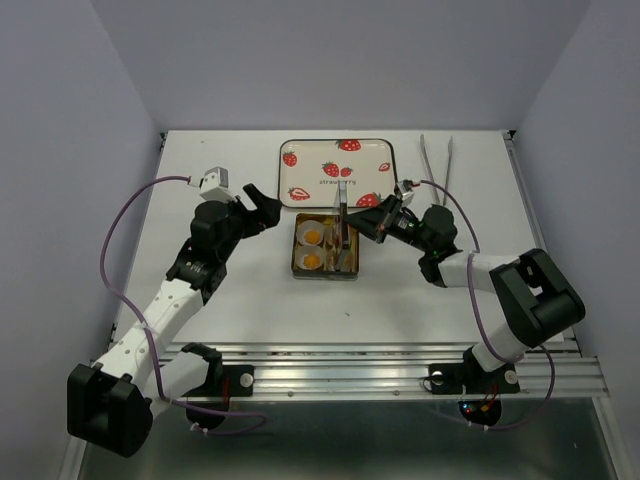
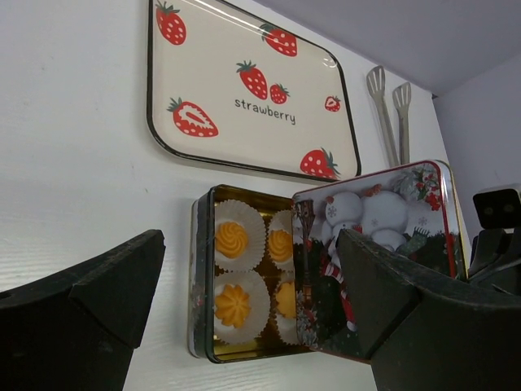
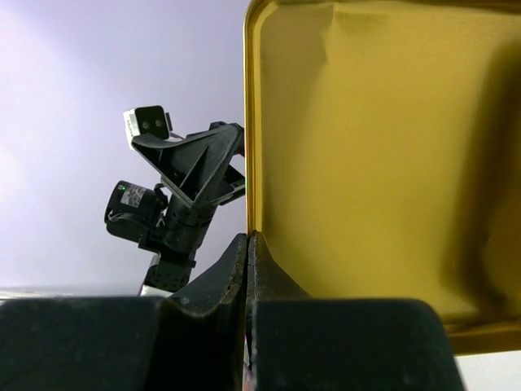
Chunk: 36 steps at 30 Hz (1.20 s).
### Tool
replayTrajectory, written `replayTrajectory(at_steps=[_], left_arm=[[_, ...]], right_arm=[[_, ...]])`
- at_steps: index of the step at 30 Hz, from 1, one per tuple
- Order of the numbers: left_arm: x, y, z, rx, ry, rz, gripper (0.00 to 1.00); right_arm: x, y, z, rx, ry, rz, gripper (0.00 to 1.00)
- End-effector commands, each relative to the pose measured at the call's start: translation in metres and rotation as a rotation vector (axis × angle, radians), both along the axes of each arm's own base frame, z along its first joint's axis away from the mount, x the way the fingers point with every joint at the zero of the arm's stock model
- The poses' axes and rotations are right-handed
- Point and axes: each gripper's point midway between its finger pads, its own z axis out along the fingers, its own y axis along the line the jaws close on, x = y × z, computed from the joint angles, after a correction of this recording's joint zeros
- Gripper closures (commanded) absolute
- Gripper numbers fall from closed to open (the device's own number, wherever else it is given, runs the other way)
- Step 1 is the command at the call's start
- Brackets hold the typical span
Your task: Pack the cookies
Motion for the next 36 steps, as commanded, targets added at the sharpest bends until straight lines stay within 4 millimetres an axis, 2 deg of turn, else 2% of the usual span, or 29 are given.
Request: replayTrajectory(at_steps=[1, 7, 11, 16, 23, 28, 36], left_arm=[[0.002, -0.004, 0.009, -0.004, -0.030, -0.012, 0.01], [0.007, -0.005, 0.008, 0.004, -0.022, -0.013, 0.01], [0.007, -0.012, 0.008, -0.003, -0.017, -0.048, 0.01], [0.006, -0.012, 0.009, -0.008, -0.023, -0.042, 0.01], [0.007, -0.014, 0.007, -0.009, -0.013, -0.049, 0.01], [0.006, -0.018, 0.006, -0.016, -0.006, -0.059, 0.01], [0.005, -0.019, 0.006, -0.012, -0.009, -0.060, 0.01]], right_arm=[[-0.004, -0.006, 0.021, 0.061, -0.079, -0.017, 0.99], [0.001, -0.017, 0.025, 0.087, -0.087, -0.044, 0.99], [0.001, -0.015, 0.043, 0.134, -0.143, -0.020, 0.99], [0.001, -0.017, 0.045, 0.168, -0.139, -0.029, 0.99], [-0.006, -0.013, 0.058, 0.200, -0.179, 0.019, 0.99], [-0.011, -0.011, 0.060, 0.217, -0.181, 0.035, 0.99], [-0.008, -0.008, 0.049, 0.289, -0.134, 0.082, 0.99]])
